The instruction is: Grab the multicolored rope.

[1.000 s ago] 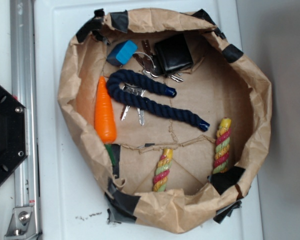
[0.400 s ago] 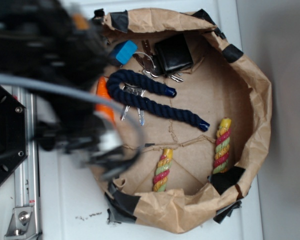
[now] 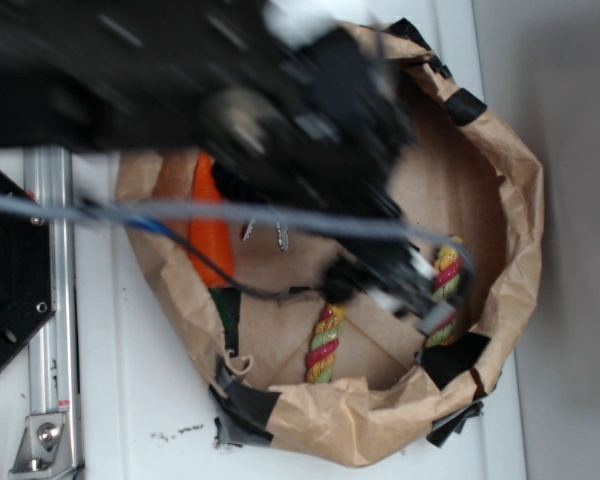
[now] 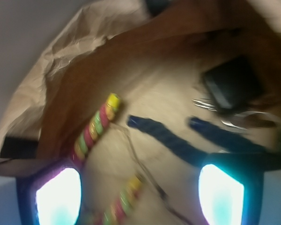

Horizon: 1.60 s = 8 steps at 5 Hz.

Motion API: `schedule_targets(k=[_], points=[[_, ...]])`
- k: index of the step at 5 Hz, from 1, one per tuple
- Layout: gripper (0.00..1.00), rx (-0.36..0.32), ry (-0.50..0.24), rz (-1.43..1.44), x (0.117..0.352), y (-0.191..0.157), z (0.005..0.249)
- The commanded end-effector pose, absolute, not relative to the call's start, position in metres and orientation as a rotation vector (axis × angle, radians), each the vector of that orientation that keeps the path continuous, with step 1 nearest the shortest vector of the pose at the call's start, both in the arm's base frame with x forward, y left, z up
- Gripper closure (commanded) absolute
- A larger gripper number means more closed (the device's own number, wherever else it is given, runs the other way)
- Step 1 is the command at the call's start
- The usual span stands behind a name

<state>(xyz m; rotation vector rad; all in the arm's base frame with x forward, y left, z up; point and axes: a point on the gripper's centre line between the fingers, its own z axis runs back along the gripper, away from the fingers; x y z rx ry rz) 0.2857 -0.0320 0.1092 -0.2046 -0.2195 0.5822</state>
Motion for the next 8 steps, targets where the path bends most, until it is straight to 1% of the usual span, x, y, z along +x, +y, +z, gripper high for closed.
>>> schedule_targets(k=[1, 2, 3, 4, 5, 6, 7, 8], points=[[0.00, -0.184, -0.336, 0.541, 0.332, -0.032, 0.078], [0.00, -0.179, -0.388, 0.518, 0.337, -0.024, 0.066], [0.00, -0.213, -0.434, 0.477, 0.357, -0.026, 0.059], [0.00, -0.201, -0.386, 0.367, 0.369, -0.047, 0.048], [1.00, -0.201, -0.282, 0.349, 0.358, -0.067, 0.026], [1.00, -0.231, -0.268, 0.311, 0.345, -0.073, 0.042], [1.00, -0.208, -0.292, 0.251, 0.335, -0.066, 0.089], [1.00, -0.063, -0.410, 0.116, 0.314, -0.040, 0.135]])
